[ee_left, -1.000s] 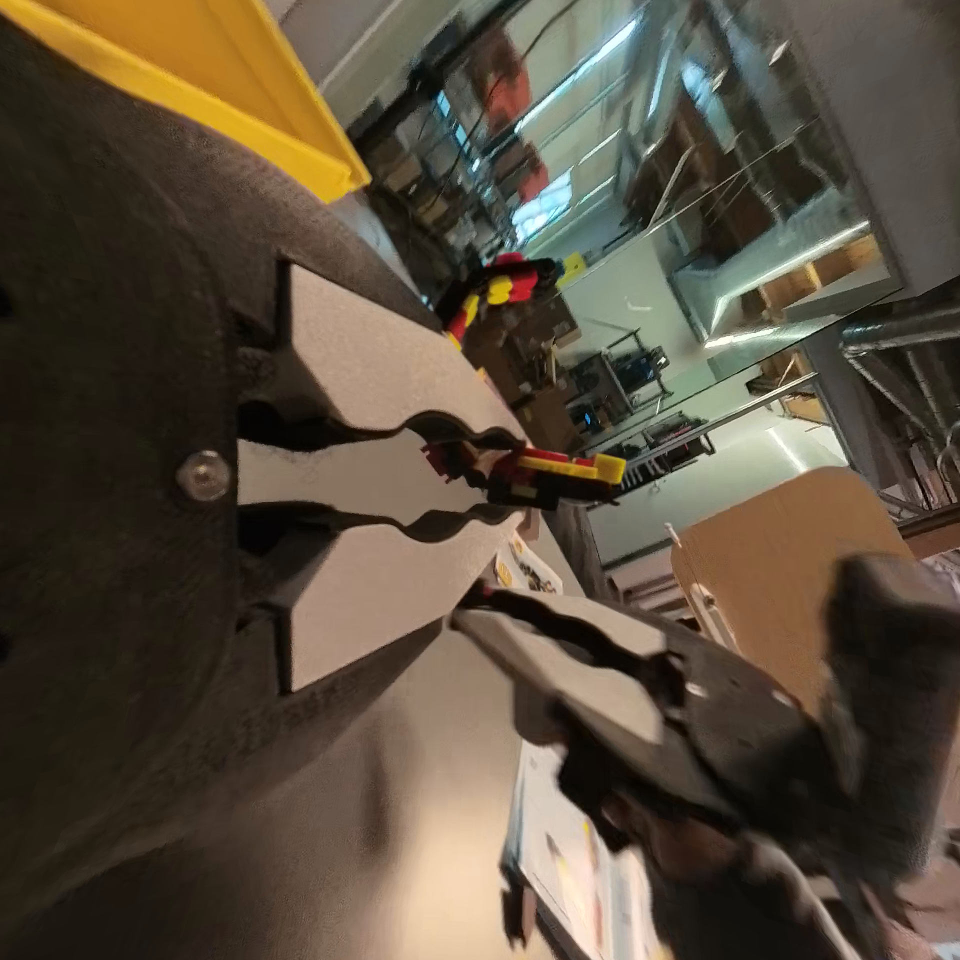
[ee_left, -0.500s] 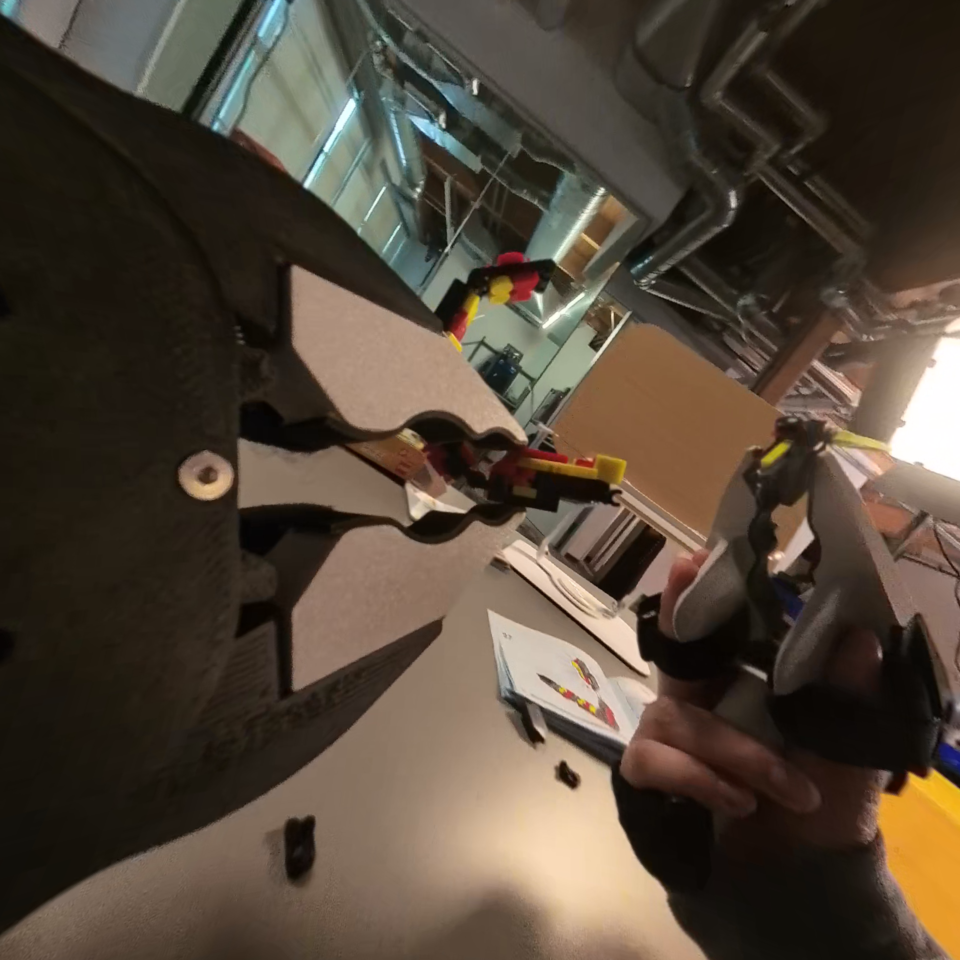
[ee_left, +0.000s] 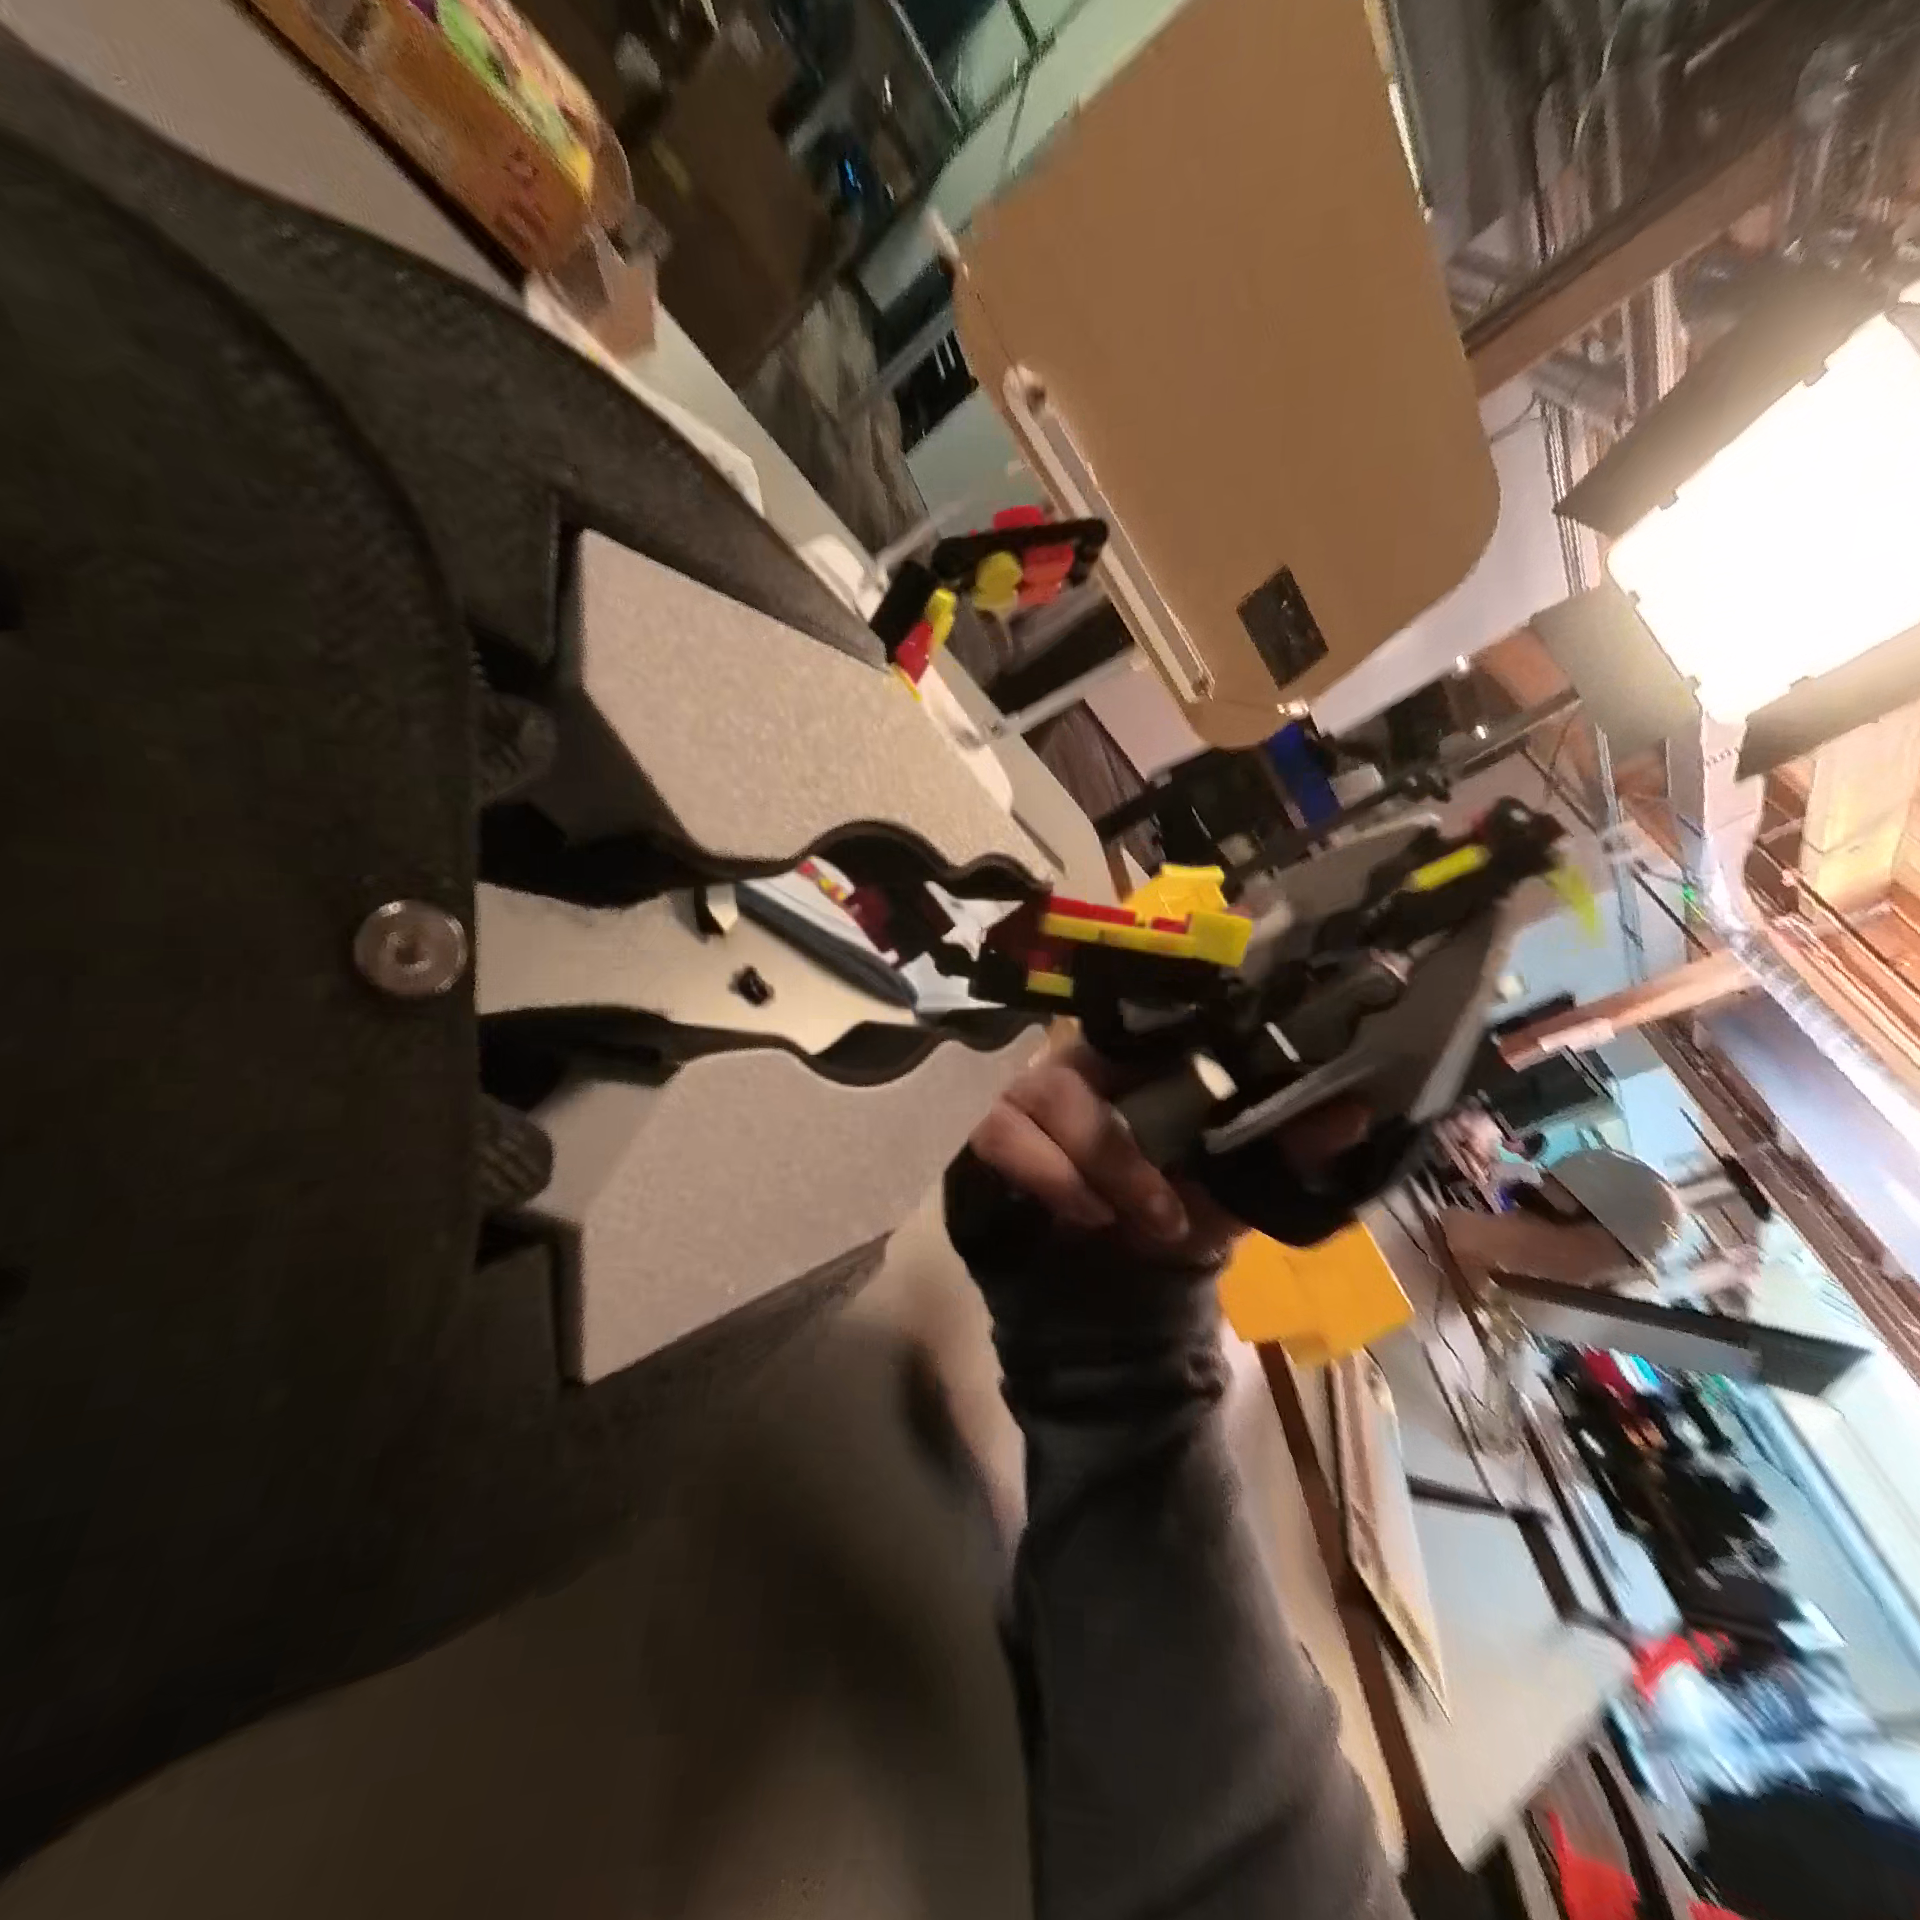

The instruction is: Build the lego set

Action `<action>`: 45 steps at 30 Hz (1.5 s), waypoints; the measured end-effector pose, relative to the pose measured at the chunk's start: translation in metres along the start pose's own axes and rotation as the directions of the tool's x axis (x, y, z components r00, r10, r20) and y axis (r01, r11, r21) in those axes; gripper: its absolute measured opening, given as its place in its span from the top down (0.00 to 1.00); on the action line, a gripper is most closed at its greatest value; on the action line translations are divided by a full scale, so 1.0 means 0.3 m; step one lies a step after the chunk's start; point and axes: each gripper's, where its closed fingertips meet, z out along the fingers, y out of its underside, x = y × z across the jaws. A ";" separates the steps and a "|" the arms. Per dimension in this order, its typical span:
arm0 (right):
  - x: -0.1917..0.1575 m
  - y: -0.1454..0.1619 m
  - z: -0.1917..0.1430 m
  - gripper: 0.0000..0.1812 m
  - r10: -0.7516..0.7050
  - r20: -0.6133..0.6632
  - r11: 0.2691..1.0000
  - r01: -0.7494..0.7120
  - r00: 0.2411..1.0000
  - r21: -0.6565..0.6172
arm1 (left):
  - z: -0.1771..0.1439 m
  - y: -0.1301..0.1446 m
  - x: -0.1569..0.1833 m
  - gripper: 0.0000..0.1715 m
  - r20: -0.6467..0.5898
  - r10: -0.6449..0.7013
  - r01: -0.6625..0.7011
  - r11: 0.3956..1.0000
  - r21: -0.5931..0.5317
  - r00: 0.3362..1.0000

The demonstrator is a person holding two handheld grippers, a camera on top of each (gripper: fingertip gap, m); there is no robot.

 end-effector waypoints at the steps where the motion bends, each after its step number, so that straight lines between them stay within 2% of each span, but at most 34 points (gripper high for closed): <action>1: -0.012 -0.005 -0.002 0.93 -0.005 0.009 1.000 0.005 1.000 -0.003 | 0.005 0.010 -0.006 0.89 0.028 0.048 -0.048 0.999 -0.024 0.998; 5: -0.034 0.009 -0.014 0.93 0.018 0.035 0.999 -0.017 0.999 -0.035 | 0.002 0.025 -0.012 0.89 0.116 0.339 -0.332 0.940 -0.082 0.933; 7: -0.033 0.020 -0.021 0.93 0.058 0.053 0.998 -0.056 0.997 -0.037 | 0.003 0.032 0.002 0.89 0.116 0.418 -0.408 0.908 -0.096 0.901; 12: -0.036 0.017 -0.037 0.93 0.135 0.119 0.990 -0.138 0.984 0.018 | 0.000 0.022 0.002 0.89 0.130 0.434 -0.426 0.900 -0.090 0.891; 17: -0.138 -0.094 -0.092 0.93 0.198 0.395 0.944 -0.283 0.897 0.170 | -0.004 0.015 0.014 0.89 0.120 0.411 -0.406 0.911 -0.067 0.904; 19: -0.173 -0.126 -0.112 0.93 0.191 0.470 0.930 -0.313 0.862 0.195 | -0.002 0.019 0.024 0.89 0.100 0.387 -0.383 0.922 -0.059 0.917; 24: -0.210 -0.147 -0.126 0.93 0.173 0.529 0.926 -0.321 0.831 0.201 | -0.002 0.022 0.026 0.89 0.090 0.360 -0.356 0.933 -0.052 0.929; 29: -0.196 -0.135 -0.118 0.93 0.191 0.510 0.926 -0.327 0.838 0.190 | -0.002 0.029 0.033 0.89 0.073 0.351 -0.348 0.936 -0.056 0.933; 32: -0.168 -0.121 -0.102 0.93 0.179 0.437 0.940 -0.284 0.881 0.188 | 0.002 0.038 0.047 0.89 0.041 0.322 -0.320 0.946 -0.054 0.946; 38: -0.073 -0.096 -0.081 0.93 0.091 0.177 0.978 -0.121 0.980 0.170 | 0.001 0.046 0.072 0.89 -0.062 0.118 -0.120 0.992 -0.032 0.991; 45: -0.057 -0.075 -0.065 0.93 0.049 0.101 0.991 -0.062 0.994 0.123 | -0.010 0.025 0.048 0.89 -0.089 -0.070 0.070 0.997 0.005 0.994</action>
